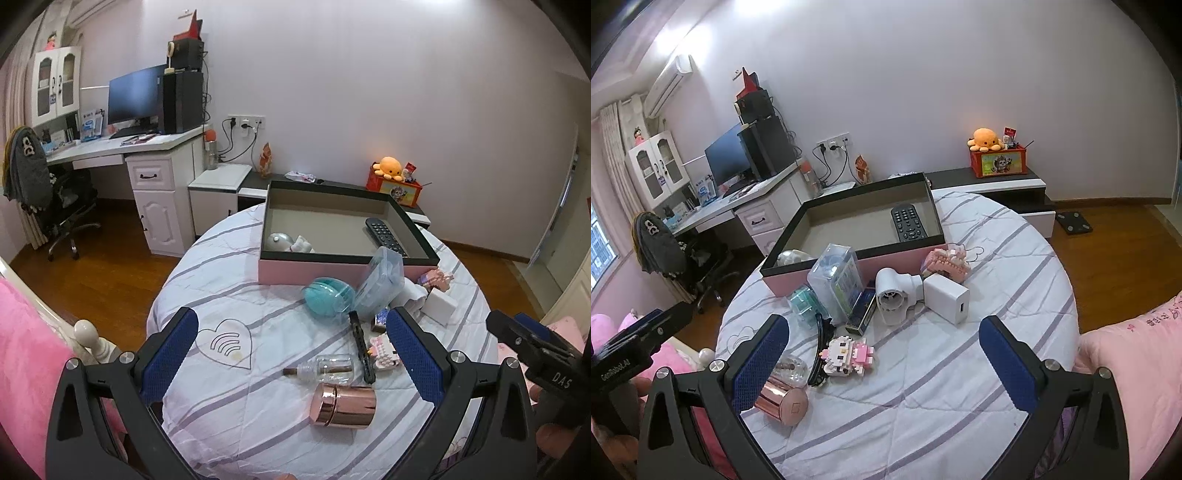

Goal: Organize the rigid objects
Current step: 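Withdraw both tools from the box back over the table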

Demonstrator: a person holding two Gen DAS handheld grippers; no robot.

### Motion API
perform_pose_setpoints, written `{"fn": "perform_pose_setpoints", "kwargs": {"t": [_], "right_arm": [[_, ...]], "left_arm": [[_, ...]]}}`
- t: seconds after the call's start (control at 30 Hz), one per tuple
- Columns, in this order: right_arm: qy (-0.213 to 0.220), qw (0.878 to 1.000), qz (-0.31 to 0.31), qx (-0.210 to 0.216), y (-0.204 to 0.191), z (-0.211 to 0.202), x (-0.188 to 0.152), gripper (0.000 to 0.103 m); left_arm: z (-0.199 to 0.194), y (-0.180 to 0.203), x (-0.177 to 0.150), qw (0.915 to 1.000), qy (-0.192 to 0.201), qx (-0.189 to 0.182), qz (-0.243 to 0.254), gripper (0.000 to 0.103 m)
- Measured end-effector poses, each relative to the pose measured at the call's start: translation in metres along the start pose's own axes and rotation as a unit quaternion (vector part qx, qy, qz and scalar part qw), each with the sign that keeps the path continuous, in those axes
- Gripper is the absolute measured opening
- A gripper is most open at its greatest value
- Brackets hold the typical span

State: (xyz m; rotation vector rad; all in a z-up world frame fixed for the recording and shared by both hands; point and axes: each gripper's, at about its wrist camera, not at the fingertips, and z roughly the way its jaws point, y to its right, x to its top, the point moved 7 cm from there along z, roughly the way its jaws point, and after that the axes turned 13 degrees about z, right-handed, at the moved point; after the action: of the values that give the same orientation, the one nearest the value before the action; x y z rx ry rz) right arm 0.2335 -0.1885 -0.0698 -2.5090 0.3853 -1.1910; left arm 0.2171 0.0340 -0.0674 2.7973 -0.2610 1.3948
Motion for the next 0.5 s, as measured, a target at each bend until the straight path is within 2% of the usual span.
{"fn": "perform_pose_setpoints", "kwargs": {"t": [0.27, 0.5], "right_arm": [[0.007, 1.000, -0.006, -0.015, 0.002, -0.005, -0.001, 0.103], [-0.009, 1.000, -0.002, -0.024, 0.009, 0.009, -0.005, 0.103]], "left_arm": [[0.007, -0.011, -0.020, 0.9997, -0.012, -0.003, -0.021, 0.103], [0.023, -0.007, -0.038, 0.9991, -0.036, -0.017, -0.018, 0.103]]}}
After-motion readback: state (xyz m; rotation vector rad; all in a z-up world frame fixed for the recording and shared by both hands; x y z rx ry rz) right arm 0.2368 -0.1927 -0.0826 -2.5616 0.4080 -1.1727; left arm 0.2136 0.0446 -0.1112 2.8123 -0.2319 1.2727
